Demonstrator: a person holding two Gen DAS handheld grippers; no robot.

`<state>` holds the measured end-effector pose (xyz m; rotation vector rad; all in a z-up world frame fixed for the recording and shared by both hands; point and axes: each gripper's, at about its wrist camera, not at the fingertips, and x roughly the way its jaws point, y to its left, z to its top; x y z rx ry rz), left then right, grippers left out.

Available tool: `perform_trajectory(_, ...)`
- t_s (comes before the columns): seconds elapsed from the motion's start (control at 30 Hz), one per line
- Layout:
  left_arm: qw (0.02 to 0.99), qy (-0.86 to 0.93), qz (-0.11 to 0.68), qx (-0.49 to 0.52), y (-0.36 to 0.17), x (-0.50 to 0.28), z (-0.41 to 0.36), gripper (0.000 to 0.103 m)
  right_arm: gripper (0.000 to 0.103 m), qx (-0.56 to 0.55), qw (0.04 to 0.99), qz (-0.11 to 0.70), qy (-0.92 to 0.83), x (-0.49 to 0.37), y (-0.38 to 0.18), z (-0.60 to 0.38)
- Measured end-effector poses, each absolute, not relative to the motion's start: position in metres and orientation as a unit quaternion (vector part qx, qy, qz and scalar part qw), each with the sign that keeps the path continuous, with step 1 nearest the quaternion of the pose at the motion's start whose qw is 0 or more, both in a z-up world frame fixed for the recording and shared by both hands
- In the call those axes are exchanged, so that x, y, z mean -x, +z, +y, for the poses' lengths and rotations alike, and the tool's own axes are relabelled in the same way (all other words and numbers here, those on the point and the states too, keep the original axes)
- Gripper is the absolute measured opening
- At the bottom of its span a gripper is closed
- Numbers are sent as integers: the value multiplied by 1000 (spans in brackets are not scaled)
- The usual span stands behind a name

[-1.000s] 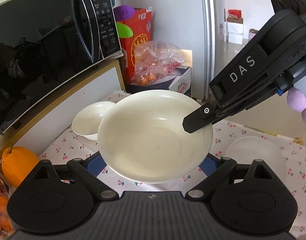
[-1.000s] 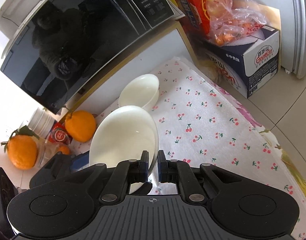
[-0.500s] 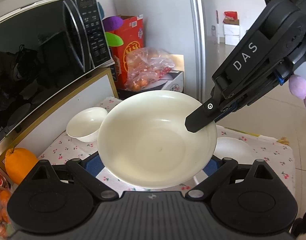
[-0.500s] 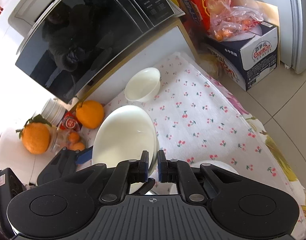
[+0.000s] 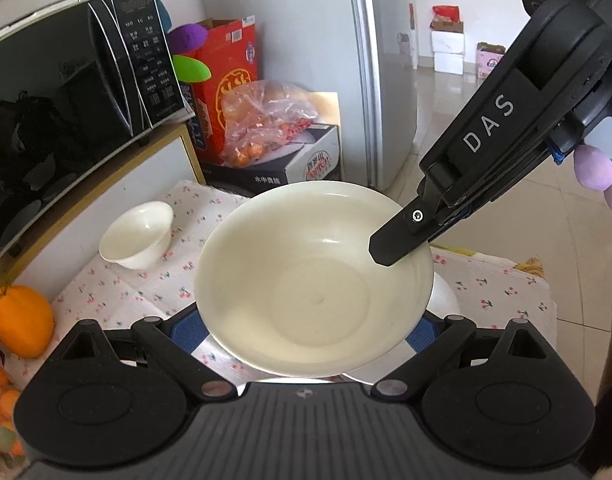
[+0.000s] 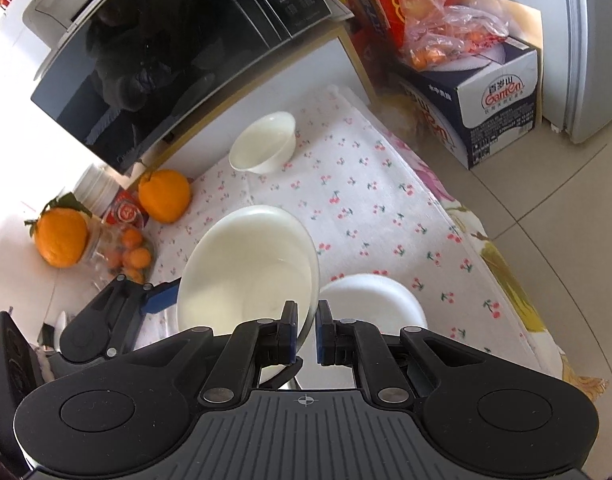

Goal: Organize plates and bowls
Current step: 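Lower the cream bowl beside the plate stack and open the right gripper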

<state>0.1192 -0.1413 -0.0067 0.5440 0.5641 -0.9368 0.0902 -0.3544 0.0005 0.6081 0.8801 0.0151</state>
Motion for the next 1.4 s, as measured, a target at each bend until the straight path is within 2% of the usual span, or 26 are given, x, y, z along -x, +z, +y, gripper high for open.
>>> perform_trajectory(1.4, 756, -462, 350, -303, -37, -103, -180, 99, 14, -269, 822, 502, -27, -79, -42, -384)
